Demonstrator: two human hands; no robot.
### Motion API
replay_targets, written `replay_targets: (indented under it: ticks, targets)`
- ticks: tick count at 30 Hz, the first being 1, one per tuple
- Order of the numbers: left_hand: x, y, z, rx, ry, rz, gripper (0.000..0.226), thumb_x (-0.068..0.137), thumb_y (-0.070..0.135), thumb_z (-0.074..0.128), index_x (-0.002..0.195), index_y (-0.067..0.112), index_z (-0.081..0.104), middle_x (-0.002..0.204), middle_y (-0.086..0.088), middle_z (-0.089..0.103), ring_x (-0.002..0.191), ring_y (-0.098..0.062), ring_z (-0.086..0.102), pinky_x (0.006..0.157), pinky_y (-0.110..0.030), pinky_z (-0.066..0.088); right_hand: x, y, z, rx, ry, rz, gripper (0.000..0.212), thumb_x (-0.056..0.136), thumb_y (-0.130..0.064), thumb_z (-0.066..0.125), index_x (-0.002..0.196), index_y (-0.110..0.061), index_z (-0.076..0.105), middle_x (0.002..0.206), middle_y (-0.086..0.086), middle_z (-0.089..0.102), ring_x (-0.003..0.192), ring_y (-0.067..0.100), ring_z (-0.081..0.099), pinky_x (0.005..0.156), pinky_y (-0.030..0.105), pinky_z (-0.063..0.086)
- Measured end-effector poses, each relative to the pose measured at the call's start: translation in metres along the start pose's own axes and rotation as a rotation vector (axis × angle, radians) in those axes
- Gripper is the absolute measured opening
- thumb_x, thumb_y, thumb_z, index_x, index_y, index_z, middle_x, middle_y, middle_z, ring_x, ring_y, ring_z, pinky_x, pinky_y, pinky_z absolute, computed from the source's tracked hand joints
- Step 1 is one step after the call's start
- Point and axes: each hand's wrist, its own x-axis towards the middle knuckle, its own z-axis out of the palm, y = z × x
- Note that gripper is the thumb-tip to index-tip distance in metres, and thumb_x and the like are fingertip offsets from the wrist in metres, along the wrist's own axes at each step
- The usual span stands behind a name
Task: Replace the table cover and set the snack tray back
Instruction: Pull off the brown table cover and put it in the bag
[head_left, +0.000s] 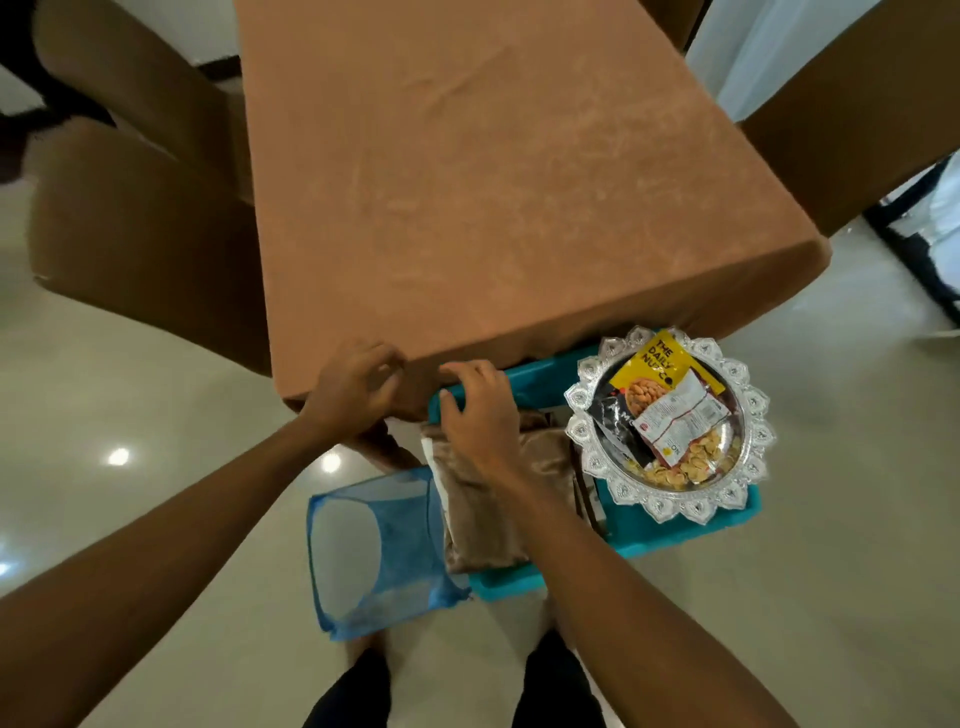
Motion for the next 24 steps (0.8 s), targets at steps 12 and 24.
replay_targets:
  ticks: [12, 24]
  targets:
    - [0.068, -0.187, -0.067, 0.135, -0.340, -0.084, 0.074, 0.098, 0.057, 0.045, 0.156, 0.015, 0.027, 0.164, -0.006, 0.020, 0.149, -0.027, 0.022, 0.121, -0.044, 0.023, 0.071, -0.099, 0.170, -0.458, 0.183, 0.306, 0.085, 0.093, -0.075, 0.029, 0.160, -0.022, 0.027, 0.166, 0.024, 0.017, 0.149, 0.042, 0.020, 0.118, 0.051, 0.029]
    - [0.114, -0.224, -0.092, 0.162, -0.481, 0.187, 0.048, 0.095, 0.049, 0.049, 0.137, 0.027, 0.047, 0.136, -0.001, 0.049, 0.118, -0.022, 0.046, 0.098, -0.037, 0.044, 0.139, -0.142, 0.179, -0.438, 0.025, 0.370, 0.064, 0.102, -0.049, 0.046, 0.151, -0.007, 0.040, 0.159, 0.022, 0.031, 0.147, 0.040, 0.026, 0.120, 0.052, 0.020]
